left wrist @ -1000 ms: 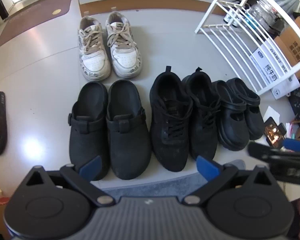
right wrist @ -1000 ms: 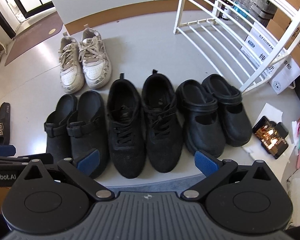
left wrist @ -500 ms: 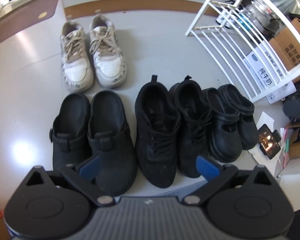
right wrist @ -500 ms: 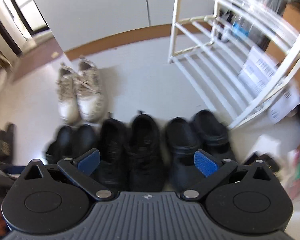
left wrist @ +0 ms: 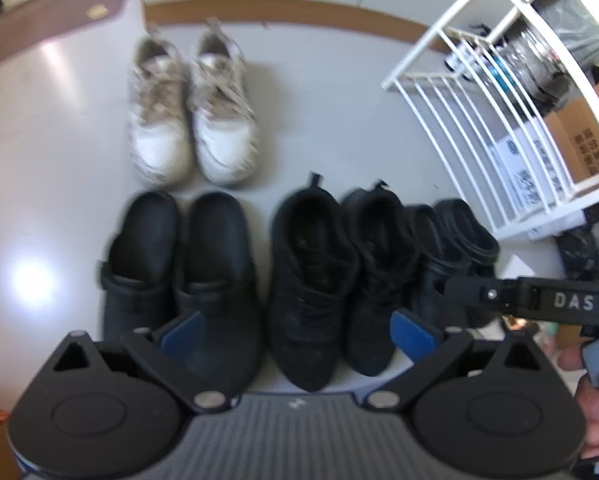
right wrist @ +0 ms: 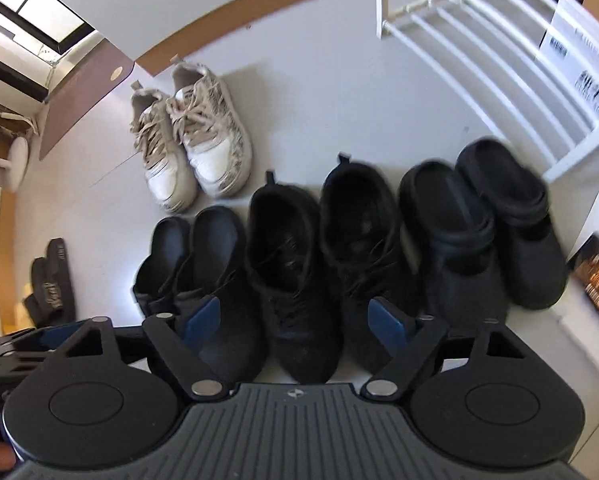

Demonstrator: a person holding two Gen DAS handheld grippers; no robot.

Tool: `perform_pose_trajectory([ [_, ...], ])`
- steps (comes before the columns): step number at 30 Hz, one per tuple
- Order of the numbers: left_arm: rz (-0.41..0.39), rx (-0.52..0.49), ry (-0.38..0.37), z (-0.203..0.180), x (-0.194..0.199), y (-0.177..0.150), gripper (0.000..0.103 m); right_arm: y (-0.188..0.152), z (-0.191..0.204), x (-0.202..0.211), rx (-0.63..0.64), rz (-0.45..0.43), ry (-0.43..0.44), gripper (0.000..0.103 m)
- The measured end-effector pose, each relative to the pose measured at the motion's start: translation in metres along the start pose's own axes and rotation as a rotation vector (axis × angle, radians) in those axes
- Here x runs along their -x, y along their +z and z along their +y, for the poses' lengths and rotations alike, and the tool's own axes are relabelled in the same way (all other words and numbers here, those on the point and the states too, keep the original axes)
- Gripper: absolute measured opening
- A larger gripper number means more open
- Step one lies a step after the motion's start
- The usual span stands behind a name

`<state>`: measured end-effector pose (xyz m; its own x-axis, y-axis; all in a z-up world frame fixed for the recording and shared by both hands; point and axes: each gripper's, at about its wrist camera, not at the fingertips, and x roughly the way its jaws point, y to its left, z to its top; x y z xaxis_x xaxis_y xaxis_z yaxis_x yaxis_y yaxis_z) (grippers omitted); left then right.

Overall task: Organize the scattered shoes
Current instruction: 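Move the right tool over the pair of black clogs at the row's end, then lower the right gripper and grasp both black clogs by their heels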

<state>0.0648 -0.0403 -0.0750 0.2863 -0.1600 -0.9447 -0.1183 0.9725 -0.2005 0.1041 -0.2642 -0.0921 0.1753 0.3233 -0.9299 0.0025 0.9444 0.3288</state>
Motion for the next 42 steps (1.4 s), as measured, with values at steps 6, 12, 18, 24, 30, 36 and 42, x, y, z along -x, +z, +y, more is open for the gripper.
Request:
perform_pose_trajectory([
  [6, -0.088, 0.088, -0.045, 0.003, 0.037, -0.02, 0.101, -0.01, 0.005, 0.019, 0.093, -0.06, -0.019, 0.085],
  [12, -0.167, 0.105, -0.074, 0.005, 0.054, -0.019, 0.101, -0.018, 0.018, 0.052, 0.172, -0.17, 0.022, 0.085],
  [18, -0.157, 0.102, -0.091, 0.011, 0.051, -0.027, 0.101, -0.023, -0.004, 0.06, 0.139, -0.183, 0.049, 0.085],
  [24, -0.101, 0.114, -0.123, 0.004, 0.063, -0.037, 0.097, -0.027, -0.003, 0.067, 0.176, -0.214, -0.024, 0.085],
  [30, -0.1, 0.144, -0.114, 0.0, 0.086, -0.034, 0.097, -0.03, -0.011, 0.084, 0.212, -0.271, -0.077, 0.085],
  [36, -0.089, 0.024, -0.15, -0.013, 0.094, -0.027, 0.095, -0.039, -0.033, 0.09, 0.153, -0.281, -0.097, 0.085],
  [42, -0.091, -0.007, -0.216, -0.012, 0.083, -0.021, 0.095, -0.058, -0.05, 0.081, 0.061, -0.292, -0.045, 0.085],
])
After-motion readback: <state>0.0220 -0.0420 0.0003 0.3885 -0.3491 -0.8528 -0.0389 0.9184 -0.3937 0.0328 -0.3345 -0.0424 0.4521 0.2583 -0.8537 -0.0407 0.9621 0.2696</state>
